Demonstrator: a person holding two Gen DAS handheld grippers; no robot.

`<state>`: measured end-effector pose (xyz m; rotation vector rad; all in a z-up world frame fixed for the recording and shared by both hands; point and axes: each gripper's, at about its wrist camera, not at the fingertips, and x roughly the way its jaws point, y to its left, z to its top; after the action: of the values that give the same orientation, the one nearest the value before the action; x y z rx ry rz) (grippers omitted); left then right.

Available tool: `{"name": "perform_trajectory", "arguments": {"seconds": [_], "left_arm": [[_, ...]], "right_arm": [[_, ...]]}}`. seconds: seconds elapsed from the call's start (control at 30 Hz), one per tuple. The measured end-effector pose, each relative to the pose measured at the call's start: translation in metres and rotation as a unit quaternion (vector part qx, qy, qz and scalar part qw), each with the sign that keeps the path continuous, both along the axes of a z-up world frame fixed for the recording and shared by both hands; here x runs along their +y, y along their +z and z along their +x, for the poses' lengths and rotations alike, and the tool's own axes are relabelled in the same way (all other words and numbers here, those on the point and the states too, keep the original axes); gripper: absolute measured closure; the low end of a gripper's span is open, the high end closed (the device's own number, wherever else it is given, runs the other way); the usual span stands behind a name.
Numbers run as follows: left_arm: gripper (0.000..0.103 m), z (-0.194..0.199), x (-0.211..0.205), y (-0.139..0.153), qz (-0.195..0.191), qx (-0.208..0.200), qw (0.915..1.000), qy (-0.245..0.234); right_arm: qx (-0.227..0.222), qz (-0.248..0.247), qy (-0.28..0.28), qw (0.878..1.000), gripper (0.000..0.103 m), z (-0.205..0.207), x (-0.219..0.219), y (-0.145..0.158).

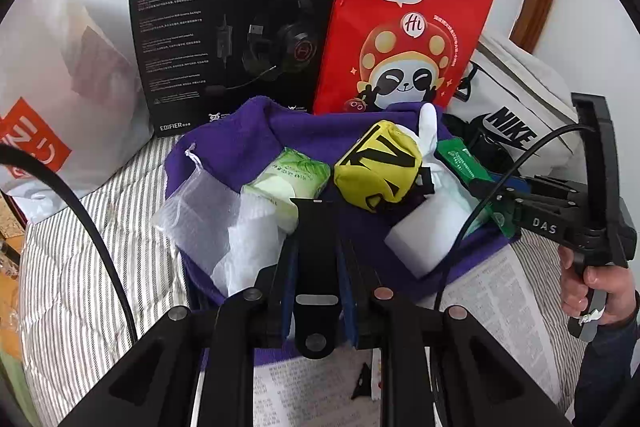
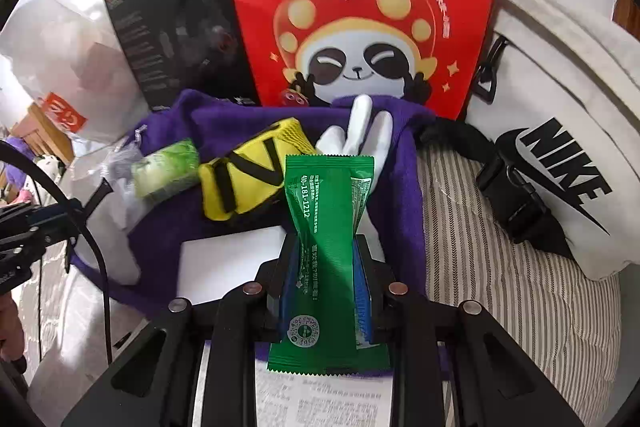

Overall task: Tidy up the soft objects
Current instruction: 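Carry the green sachet and the black strap toward the towel with both grippers, then release the green sachet onto the towel with the right gripper while the left releases the strap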

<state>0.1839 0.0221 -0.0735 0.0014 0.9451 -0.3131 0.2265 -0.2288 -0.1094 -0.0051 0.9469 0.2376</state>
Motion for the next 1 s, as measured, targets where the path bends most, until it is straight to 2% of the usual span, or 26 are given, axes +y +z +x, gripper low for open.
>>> {"name": "perform_trajectory", "arguments": {"seconds": [0.17,0.5,0.67,0.73,0.9,1.0], "left_arm": [[0.084,0.011,-0.004,-0.006,0.002,0.008,1.0,0.003],[0.083,0.009,0.002,-0.005,0.0,0.012,0.9999,0.012],[0.083,0.017,-0.002,-0.016,-0.004,0.022,0.9996,0.018],[0.083,0.018,-0.003,-0.021,-0.007,0.024,0.9995,0.019],[0.083,0.022,-0.003,-0.032,0.001,0.031,0.9991,0.029],[0.083,0.024,-0.004,-0.038,0.009,0.033,0.9988,0.034]], "right_arm": [[0.017,0.0,0.003,1.0,0.077,0.009,0.003,-0.012],[0.029,-0.007,0.006,1.0,0.076,0.012,0.004,-0.025],[0.024,-0.012,0.008,1.0,0.067,0.01,0.002,-0.025],[0.021,-0.009,0.008,1.0,0.058,0.008,0.0,-0.022],[0.01,-0.004,0.005,1.0,0.049,0.003,-0.001,-0.013],[0.008,-0.005,0.006,1.0,0.048,0.0,-0.002,-0.01]]}}
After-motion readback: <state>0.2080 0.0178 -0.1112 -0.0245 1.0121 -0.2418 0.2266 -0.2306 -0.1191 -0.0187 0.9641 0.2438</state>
